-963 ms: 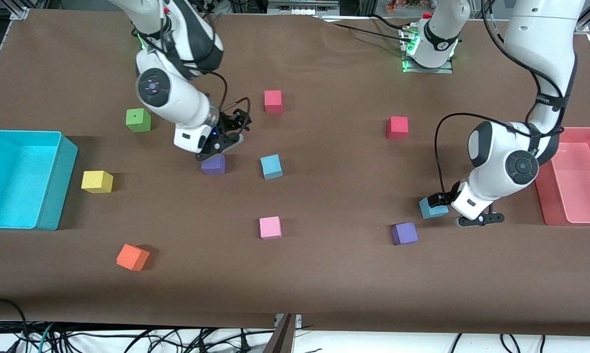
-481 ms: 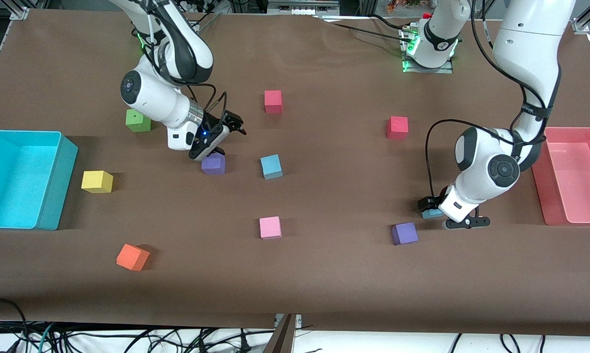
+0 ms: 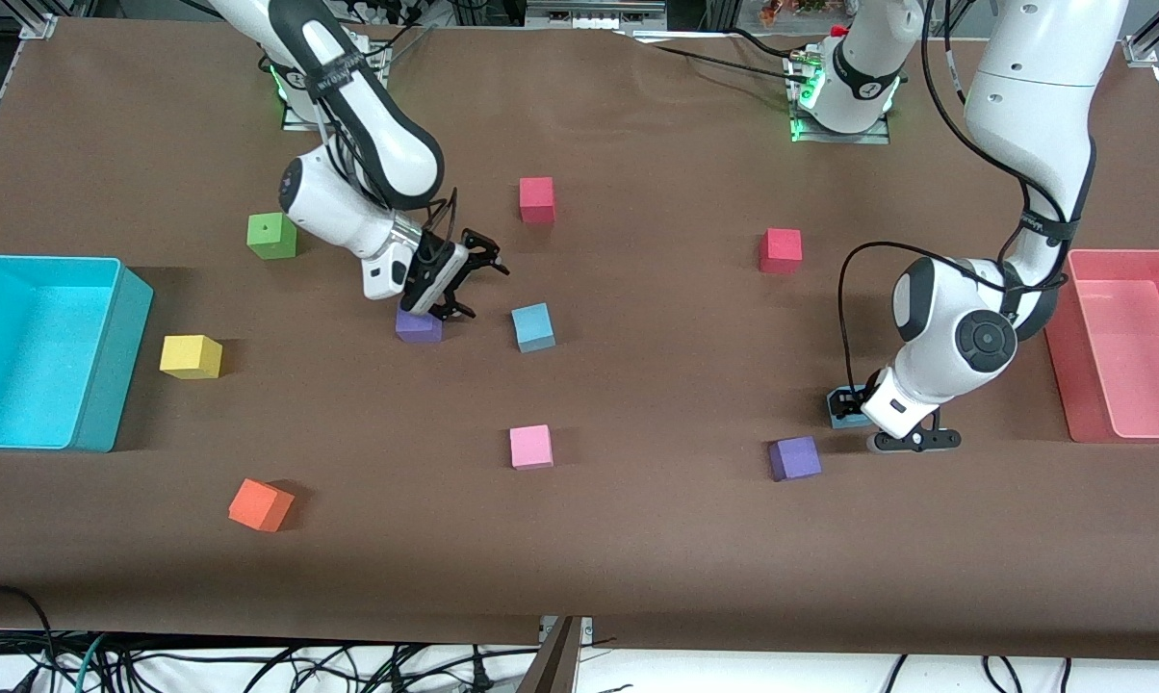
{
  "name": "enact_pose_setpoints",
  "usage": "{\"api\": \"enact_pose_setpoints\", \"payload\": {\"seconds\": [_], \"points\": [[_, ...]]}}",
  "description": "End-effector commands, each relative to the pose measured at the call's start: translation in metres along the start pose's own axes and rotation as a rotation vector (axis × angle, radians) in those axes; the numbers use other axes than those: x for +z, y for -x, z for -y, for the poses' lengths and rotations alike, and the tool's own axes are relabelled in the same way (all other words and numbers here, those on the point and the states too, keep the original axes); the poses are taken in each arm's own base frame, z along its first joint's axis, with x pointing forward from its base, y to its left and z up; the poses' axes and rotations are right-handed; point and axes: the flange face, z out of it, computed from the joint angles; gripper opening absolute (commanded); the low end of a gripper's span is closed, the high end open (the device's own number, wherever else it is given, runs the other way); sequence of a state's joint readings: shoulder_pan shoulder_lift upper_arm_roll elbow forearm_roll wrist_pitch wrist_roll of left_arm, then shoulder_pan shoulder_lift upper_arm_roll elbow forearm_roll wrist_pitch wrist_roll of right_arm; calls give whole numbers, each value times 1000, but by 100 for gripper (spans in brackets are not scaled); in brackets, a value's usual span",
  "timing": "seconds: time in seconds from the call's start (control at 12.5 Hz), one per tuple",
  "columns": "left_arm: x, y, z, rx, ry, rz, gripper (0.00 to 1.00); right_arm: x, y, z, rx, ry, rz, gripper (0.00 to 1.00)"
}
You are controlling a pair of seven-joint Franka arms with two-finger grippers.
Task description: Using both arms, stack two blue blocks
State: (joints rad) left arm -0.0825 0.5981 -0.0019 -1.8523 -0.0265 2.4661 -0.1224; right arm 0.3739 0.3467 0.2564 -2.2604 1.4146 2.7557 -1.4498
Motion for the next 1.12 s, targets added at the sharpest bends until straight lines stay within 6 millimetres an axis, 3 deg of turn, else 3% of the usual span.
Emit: {"api": "enact_pose_setpoints", "payload": {"seconds": [0.0, 0.08, 0.24, 0.4, 0.56, 0.72, 1.04], "points": [[-10, -4, 11, 44, -5, -3, 0, 23, 13, -9, -61, 5, -62, 100], [-29, -4, 11, 49, -4, 19, 0, 31, 17, -5, -67, 1, -81, 99], [-90, -4, 2, 50, 5, 79, 0, 39, 19, -6, -82, 3, -105, 100], [-140, -2, -47, 60, 18, 102, 0, 43, 17, -10, -112, 7, -107, 99], [-172, 3, -106, -4, 36, 97, 0, 48, 14, -13, -113, 7, -110, 99], [-184, 24, -187, -47, 44, 93, 0, 50, 12, -15, -116, 5, -114, 100], [-171, 64, -331, -131, 87, 101, 0, 48, 12, -17, -138, 9, -116, 99]]}}
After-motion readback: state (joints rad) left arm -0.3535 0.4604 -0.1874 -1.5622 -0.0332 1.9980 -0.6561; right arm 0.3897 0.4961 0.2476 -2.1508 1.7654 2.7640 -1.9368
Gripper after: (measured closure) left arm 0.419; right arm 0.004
